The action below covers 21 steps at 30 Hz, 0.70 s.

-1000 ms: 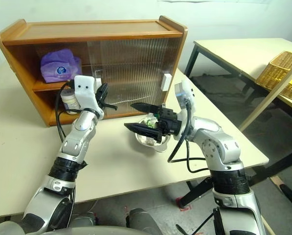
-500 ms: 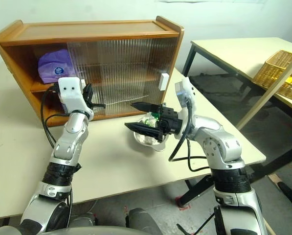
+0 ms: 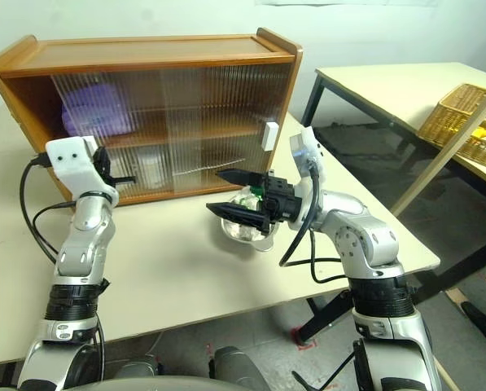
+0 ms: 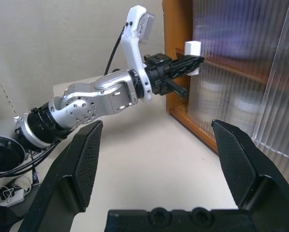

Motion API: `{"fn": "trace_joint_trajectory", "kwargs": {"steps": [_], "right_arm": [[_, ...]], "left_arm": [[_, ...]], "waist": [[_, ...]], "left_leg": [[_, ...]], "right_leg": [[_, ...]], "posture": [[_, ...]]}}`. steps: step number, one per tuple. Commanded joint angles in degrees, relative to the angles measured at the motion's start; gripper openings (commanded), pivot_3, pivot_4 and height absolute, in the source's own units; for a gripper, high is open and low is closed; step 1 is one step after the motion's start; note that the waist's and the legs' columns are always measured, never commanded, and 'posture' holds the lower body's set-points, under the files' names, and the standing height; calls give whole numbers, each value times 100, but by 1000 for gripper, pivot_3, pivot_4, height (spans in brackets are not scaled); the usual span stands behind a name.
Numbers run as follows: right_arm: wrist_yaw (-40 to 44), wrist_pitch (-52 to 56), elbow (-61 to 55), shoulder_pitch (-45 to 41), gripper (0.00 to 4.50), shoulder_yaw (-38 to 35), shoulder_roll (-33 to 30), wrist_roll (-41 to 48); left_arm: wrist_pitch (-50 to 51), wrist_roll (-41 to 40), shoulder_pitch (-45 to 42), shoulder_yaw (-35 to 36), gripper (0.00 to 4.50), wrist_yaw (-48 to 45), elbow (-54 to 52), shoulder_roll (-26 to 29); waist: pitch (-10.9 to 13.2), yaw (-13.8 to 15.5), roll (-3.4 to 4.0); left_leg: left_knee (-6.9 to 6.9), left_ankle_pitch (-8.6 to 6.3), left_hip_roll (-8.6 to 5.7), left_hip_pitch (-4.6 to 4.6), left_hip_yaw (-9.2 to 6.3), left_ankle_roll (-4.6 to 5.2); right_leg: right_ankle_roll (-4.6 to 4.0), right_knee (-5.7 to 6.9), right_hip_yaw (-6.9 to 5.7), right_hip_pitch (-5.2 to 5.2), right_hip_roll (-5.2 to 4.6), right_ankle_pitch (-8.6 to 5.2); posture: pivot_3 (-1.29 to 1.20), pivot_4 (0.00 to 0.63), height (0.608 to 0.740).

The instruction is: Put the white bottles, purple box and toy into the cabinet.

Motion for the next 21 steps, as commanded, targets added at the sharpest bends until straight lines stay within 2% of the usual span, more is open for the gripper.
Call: {"fn": "trace_joint_trajectory", "kwargs": {"steps": [1,8,16,18,21], "right_arm": [[58,-36,84,-114,4500,37,2,-105],[49,-5,65,-144,4500,41,48,-124],[65,5,98,-170,4500,28,77,-138],[72,-8,124,-183,4500,32,86,-148],[95,-36,176,-205,4500,38,95,-170]], "left_arm": [[74,-72,33,436,21,150,132,207],[-8,-127,18,705,21,191,258,565],[-15,-126,109,789,21,286,144,604],[-62,-189,154,678,21,101,108,599],[-307,-583,173,317,21,-701,-15,528]], "waist": [[0,0,0],[3,25,-1],[4,32,-1],[4,32,-1],[4,68,-2]], "left_leg": [[0,0,0,2,0,0],[-10,5,2,2,-8,-8],[-29,7,4,6,-10,-13],[-35,8,4,8,-10,-13],[-37,9,5,7,-11,-13]], "right_leg": [[-3,2,0,-1,0,2],[-12,5,0,-5,1,8],[-29,5,0,-15,5,18],[-31,5,0,-17,7,19],[-31,5,0,-19,8,19]], "posture": [[-110,0,740],[-79,0,740],[-74,0,740],[-74,0,740],[-72,0,740]]}}
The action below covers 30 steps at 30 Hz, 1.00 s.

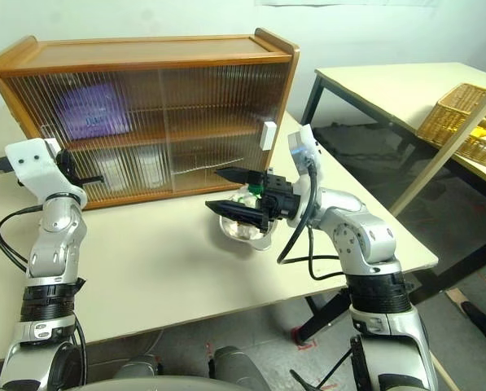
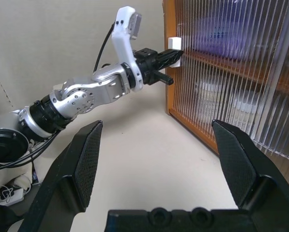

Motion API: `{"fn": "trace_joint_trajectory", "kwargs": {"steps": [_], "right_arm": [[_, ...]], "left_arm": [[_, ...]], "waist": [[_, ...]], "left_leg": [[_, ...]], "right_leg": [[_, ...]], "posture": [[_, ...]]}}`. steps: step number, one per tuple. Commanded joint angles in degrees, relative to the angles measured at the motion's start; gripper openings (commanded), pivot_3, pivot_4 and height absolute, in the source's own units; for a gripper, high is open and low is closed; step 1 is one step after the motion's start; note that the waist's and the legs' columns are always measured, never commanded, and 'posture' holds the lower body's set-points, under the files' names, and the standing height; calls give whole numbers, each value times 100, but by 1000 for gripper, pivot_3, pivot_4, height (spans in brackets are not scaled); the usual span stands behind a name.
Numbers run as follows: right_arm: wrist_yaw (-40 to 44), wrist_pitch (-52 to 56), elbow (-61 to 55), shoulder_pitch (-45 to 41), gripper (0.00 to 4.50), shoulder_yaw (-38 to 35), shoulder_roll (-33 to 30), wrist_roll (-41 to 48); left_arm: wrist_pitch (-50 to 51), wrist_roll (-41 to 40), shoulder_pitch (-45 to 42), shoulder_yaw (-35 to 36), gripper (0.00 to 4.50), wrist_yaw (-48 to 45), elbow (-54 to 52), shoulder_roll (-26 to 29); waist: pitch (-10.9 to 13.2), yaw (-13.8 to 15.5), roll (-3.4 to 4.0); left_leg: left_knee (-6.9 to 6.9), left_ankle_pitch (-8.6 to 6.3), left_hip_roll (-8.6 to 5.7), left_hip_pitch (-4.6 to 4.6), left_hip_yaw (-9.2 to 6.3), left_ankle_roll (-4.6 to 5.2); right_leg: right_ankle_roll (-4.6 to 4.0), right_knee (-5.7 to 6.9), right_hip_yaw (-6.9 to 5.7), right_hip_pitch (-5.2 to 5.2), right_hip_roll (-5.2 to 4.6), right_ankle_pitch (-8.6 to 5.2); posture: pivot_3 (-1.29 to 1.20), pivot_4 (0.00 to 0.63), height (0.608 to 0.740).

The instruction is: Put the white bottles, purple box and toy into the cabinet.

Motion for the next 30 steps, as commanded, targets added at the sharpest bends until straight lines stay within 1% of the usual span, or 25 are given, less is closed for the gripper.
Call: {"fn": "trace_joint_trajectory", "kwargs": {"steps": [1,2,3,5,6,9,11,16,22,23,26,28,30], "right_arm": [[51,-44,57,-105,4500,38,32,-67],[49,-46,62,-108,4500,41,40,-74],[52,-55,63,-106,4500,43,43,-84],[50,-59,61,-103,4500,33,51,-93],[51,-61,66,-105,4500,30,56,-98],[48,-74,77,-102,4500,24,71,-117],[43,-100,88,-85,4500,16,76,-131],[-19,-200,138,8,4500,-81,76,-164],[-261,-602,619,23,4500,-326,64,-392],[-284,-708,742,11,4320,-367,62,-461],[-369,-1071,1156,-53,3532,-461,51,-690],[-436,-1352,1519,-144,2704,-521,42,-851],[-477,-1576,1882,-262,1857,-599,44,-964]], "left_arm": [[-213,-447,47,-265,21,-827,-106,-14],[-202,-790,60,-353,21,-1276,-197,-77],[-278,-984,93,-611,185,-1825,-297,-49],[-394,-1125,149,-1016,586,-2602,-433,88],[-455,-1119,156,-1108,920,-2780,-438,149],[-369,-1688,123,-1234,1992,-3678,-482,268],[-276,-1989,80,-1241,2706,-4170,-483,410],[-149,-2373,58,-1062,4439,-5005,-423,1023],[390,-3225,242,-603,4478,-5959,-600,1868],[469,-3324,268,-550,4494,-6043,-618,1960],[625,-3518,362,-454,4500,-6284,-695,2203],[752,-3672,433,-388,4500,-6409,-771,2328],[848,-3774,491,-358,4500,-6497,-852,2417]], "waist": [[1,55,-2],[1,78,-3],[2,121,-4],[2,216,-5],[2,250,-5],[1,266,-7],[1,259,-6],[0,252,-5],[0,248,-4],[0,245,-4],[-3,250,1],[-3,251,1],[-3,247,3]], "left_leg": [[0,0,0,-4,0,-2],[1,0,-1,-8,0,-4],[3,-1,-1,-10,1,-7],[5,-7,-3,-19,1,-16],[8,-11,-4,-23,2,-22],[14,-31,0,-36,4,-41],[13,-39,6,-51,4,-47],[9,-51,21,-51,2,-39],[13,-49,24,-48,-3,-34],[14,-48,24,-48,-3,-33],[14,-46,35,-46,-28,-31],[13,-46,42,-50,-75,-31],[12,-46,50,-54,-89,-31]], "right_leg": [[-1,0,0,-2,-1,-1],[-4,-1,1,-4,-1,-2],[-6,-2,3,-5,-2,-4],[-17,-3,4,-8,-6,-13],[-22,-3,6,-9,-10,-17],[-38,-3,9,-20,-13,-20],[-68,-2,6,-37,-10,-4],[-67,0,-2,-42,9,-13],[-59,-1,3,-37,4,-13],[-59,-1,3,-37,1,-12],[-59,-1,14,-39,-8,-11],[-64,-1,29,-45,-16,-9],[-69,0,29,-49,-15,-6]], "posture": [[-72,0,740],[-73,0,740],[-76,0,740],[-76,0,740],[-77,0,740],[-80,0,740],[-83,0,740],[-89,0,740],[-83,0,740],[-81,0,740],[-78,0,740],[-75,0,740],[-71,0,740]]}}
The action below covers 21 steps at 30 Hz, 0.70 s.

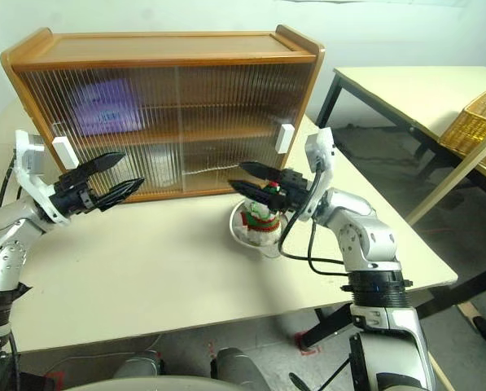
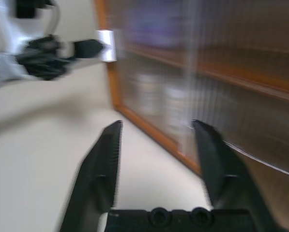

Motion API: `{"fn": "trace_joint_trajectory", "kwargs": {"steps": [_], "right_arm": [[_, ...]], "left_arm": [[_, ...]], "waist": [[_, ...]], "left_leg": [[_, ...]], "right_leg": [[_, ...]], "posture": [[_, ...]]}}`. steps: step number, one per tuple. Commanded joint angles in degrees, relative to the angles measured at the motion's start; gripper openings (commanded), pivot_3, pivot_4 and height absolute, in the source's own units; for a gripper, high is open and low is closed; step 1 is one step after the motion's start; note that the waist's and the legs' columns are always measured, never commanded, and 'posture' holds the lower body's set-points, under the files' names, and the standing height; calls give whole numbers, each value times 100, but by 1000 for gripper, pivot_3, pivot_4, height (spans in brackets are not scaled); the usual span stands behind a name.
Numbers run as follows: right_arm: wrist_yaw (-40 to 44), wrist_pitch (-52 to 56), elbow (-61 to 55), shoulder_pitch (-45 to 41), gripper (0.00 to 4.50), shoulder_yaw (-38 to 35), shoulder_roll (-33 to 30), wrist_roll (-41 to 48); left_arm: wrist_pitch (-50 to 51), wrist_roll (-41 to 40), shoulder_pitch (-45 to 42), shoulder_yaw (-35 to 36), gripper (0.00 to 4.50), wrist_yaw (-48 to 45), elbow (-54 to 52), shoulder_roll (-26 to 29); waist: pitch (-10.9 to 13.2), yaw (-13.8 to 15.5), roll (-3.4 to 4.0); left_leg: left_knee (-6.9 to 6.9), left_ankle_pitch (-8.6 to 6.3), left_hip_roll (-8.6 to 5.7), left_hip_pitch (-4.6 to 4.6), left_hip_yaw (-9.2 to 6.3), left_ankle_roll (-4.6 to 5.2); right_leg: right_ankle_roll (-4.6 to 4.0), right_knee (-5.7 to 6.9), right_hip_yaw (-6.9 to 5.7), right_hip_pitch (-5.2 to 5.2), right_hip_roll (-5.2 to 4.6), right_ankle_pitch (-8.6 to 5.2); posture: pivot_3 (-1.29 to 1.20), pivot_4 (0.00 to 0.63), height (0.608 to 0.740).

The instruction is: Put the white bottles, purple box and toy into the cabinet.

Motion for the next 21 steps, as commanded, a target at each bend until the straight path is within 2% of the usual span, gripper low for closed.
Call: {"fn": "trace_joint_trajectory", "kwargs": {"steps": [1,5,12,21], "right_arm": [[-93,-475,633,-264,1490,-194,-41,-287],[-284,-1168,1675,-683,18,-272,-154,-735],[-420,-2161,3096,-1341,18,-314,-288,-1301],[-665,-2788,4294,-1926,18,-316,-496,-1771]], "left_arm": [[236,-209,101,82,4500,-162,-231,152],[366,-303,162,84,4500,-174,-359,218],[434,-356,200,147,4500,-136,-410,222],[452,-387,195,206,4500,-120,-402,213]], "waist": [[-2,-4,3],[-4,-2,10],[-5,10,23],[-2,25,28]], "left_leg": [[-1,0,3,-3,-1,0],[-10,0,25,-8,-2,-1],[-21,0,65,-12,-4,0],[-20,1,69,-11,-6,1]], "right_leg": [[-1,0,-1,-5,3,1],[-22,1,-13,-16,16,8],[-38,3,-24,-23,19,17],[-35,3,-23,-20,16,18]], "posture": [[-67,0,740],[-61,0,740],[-44,0,740],[-37,0,740]]}}
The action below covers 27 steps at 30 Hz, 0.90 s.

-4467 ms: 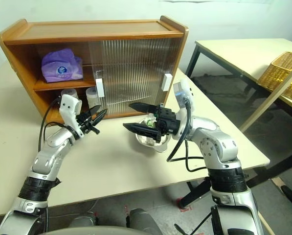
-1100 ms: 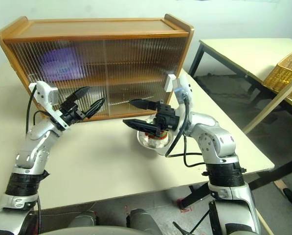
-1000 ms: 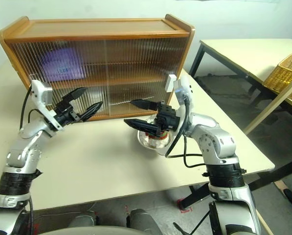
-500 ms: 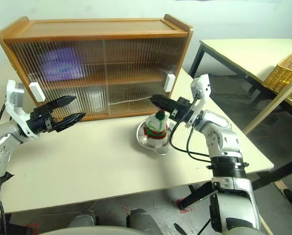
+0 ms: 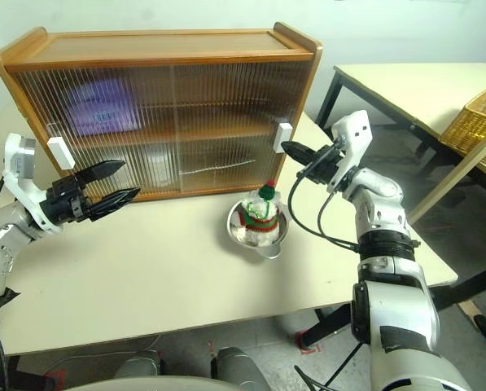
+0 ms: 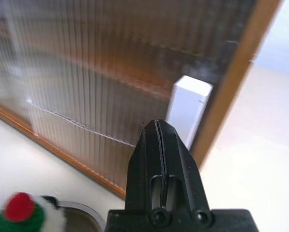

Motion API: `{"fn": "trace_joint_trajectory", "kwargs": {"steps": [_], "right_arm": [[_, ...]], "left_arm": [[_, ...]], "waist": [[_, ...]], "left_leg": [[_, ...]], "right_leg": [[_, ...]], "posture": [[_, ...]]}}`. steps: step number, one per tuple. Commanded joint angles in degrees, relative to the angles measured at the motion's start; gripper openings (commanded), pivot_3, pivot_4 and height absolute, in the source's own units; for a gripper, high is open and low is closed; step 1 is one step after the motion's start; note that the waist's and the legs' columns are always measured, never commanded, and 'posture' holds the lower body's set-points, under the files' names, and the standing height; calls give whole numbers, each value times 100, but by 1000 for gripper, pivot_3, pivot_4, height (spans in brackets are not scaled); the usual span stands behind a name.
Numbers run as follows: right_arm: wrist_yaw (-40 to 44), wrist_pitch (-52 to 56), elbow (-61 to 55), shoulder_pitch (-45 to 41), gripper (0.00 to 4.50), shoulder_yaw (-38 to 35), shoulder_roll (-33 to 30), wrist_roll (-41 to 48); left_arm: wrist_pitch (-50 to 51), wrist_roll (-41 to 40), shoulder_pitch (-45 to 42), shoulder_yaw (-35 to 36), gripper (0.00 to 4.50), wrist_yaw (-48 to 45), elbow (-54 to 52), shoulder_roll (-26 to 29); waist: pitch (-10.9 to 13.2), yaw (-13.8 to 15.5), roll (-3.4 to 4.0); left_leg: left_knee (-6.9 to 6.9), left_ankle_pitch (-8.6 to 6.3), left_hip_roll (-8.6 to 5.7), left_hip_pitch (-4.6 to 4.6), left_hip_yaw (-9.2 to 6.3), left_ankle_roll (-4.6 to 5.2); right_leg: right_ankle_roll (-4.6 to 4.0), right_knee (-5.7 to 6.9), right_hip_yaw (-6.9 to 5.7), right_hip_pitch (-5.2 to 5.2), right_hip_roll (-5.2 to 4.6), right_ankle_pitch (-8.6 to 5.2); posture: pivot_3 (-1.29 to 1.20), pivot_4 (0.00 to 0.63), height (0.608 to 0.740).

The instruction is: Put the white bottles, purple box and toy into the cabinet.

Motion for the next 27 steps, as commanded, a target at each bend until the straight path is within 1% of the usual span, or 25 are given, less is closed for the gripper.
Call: {"fn": "trace_joint_trajectory", "kwargs": {"steps": [1,10,20,27], "right_arm": [[-183,-259,488,-259,18,-54,-130,-258],[-496,-517,1100,-586,18,-64,-218,-561],[-757,-684,1489,-1018,18,-8,13,-751],[-757,-699,1588,-1140,18,0,151,-799]], "left_arm": [[34,-15,23,36,4500,4,-94,45],[-30,-2,14,48,4500,-1,-43,9],[-114,40,-45,16,4500,-35,54,-30],[-143,51,-46,23,4500,-24,55,-36]], "waist": [[1,4,1],[1,9,4],[2,1,7],[3,-18,9]], "left_leg": [[1,0,1,0,0,0],[-1,0,8,1,1,1],[-2,0,15,1,1,1],[-2,0,16,1,3,1]], "right_leg": [[-1,0,0,0,0,1],[-3,0,0,-1,0,4],[-2,0,0,-2,1,7],[-6,0,1,-4,1,8]], "posture": [[-37,0,740],[-33,0,740],[-33,0,740],[-26,0,740]]}}
